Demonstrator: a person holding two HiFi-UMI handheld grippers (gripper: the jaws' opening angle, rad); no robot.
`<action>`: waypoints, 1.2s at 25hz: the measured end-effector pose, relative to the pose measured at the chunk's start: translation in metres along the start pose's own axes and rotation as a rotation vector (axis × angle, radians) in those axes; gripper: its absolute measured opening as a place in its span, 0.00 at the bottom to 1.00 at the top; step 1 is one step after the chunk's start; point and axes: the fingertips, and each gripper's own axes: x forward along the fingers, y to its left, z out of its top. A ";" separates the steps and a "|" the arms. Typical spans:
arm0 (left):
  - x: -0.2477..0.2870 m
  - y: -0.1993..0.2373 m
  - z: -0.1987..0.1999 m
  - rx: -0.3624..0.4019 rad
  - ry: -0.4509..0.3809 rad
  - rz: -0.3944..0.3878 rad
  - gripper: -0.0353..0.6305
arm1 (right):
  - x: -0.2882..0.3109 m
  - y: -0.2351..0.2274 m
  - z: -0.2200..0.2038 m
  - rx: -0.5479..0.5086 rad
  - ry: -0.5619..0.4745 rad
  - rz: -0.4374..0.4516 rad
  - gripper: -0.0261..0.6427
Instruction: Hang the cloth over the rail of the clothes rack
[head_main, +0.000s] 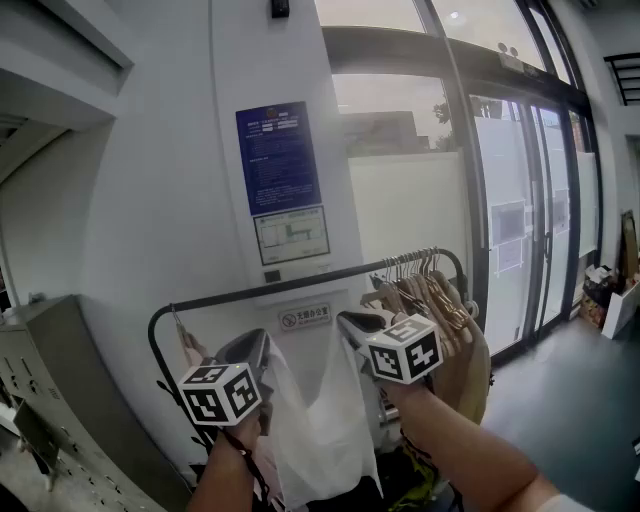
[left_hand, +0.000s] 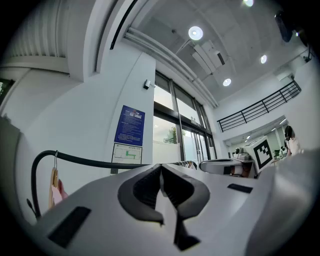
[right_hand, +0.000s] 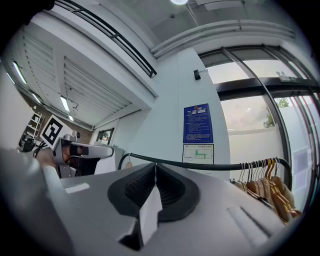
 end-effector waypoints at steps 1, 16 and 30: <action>0.000 -0.001 0.001 0.007 0.000 -0.001 0.06 | 0.000 0.000 0.000 -0.001 0.001 -0.002 0.05; 0.000 0.007 0.007 -0.002 -0.006 -0.011 0.06 | 0.003 0.000 0.006 -0.009 -0.001 -0.013 0.05; 0.025 0.073 0.075 0.037 -0.045 -0.045 0.06 | 0.025 -0.055 0.072 -0.107 -0.041 -0.155 0.05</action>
